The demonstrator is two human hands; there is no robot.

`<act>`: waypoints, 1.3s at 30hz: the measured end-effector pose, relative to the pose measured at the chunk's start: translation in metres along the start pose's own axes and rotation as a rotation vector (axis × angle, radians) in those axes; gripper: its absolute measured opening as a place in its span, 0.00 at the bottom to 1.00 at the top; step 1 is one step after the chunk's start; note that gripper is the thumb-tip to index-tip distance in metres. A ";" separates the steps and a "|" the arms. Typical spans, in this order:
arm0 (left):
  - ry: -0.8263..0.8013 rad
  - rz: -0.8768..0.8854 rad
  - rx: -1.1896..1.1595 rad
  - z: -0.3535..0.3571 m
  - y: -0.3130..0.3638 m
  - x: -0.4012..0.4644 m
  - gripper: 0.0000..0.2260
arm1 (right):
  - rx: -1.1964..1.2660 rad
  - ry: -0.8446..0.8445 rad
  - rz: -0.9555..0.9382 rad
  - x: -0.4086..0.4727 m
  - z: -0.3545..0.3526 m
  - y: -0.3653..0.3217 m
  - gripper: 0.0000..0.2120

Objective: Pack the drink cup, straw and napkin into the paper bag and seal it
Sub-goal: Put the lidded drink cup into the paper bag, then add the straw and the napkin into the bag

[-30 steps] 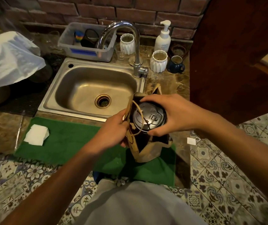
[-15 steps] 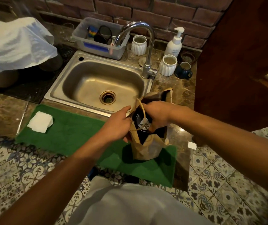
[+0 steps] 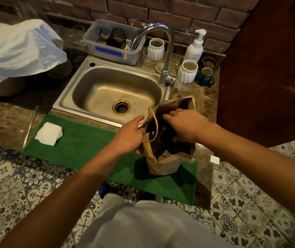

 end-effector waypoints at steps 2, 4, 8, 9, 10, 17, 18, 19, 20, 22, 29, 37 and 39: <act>0.000 0.010 0.012 0.002 0.002 -0.002 0.25 | 0.067 0.043 -0.003 -0.009 -0.007 0.001 0.37; 0.005 0.020 0.020 0.002 0.003 -0.003 0.24 | 0.144 0.143 -0.012 -0.021 -0.016 0.003 0.31; 0.001 0.045 0.044 0.003 0.007 -0.004 0.22 | 0.281 0.594 0.136 -0.055 -0.036 0.015 0.24; -0.001 0.053 0.045 0.004 0.007 -0.004 0.22 | 0.307 0.678 0.234 -0.063 -0.036 0.019 0.25; -0.001 0.062 0.047 0.005 0.008 -0.004 0.22 | 0.324 0.709 0.332 -0.068 -0.034 0.024 0.27; 0.014 0.125 0.067 0.013 0.015 0.000 0.19 | 0.580 0.369 0.547 -0.067 0.008 0.036 0.30; 0.021 0.132 0.074 0.013 0.017 0.001 0.20 | 0.613 0.373 0.547 -0.068 0.008 0.036 0.29; 0.023 0.137 0.073 0.013 0.018 0.000 0.20 | 0.643 0.382 0.549 -0.070 0.008 0.037 0.28; 0.020 0.141 0.067 0.014 0.020 0.000 0.20 | 0.676 0.390 0.555 -0.073 0.008 0.040 0.27; 0.011 0.147 0.059 0.015 0.024 0.000 0.20 | 0.729 0.406 0.569 -0.082 0.009 0.045 0.27; -0.018 0.179 0.102 0.026 0.028 0.002 0.21 | 0.801 0.392 0.665 -0.120 0.027 0.049 0.26; -0.045 0.197 0.194 0.033 0.022 -0.002 0.25 | 0.612 0.368 0.701 -0.132 0.011 0.042 0.32; -0.053 0.208 0.164 0.025 0.015 -0.007 0.26 | 0.560 0.339 0.672 -0.131 -0.014 0.036 0.34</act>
Point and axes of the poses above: each hand's wrist, its own x-axis towards the middle knuckle, its own z-axis out of the palm, y = z × x, the point moved 4 cm from there along x, towards the middle knuckle, and after that the axes turned 13 degrees about x, right-handed, at the moved point
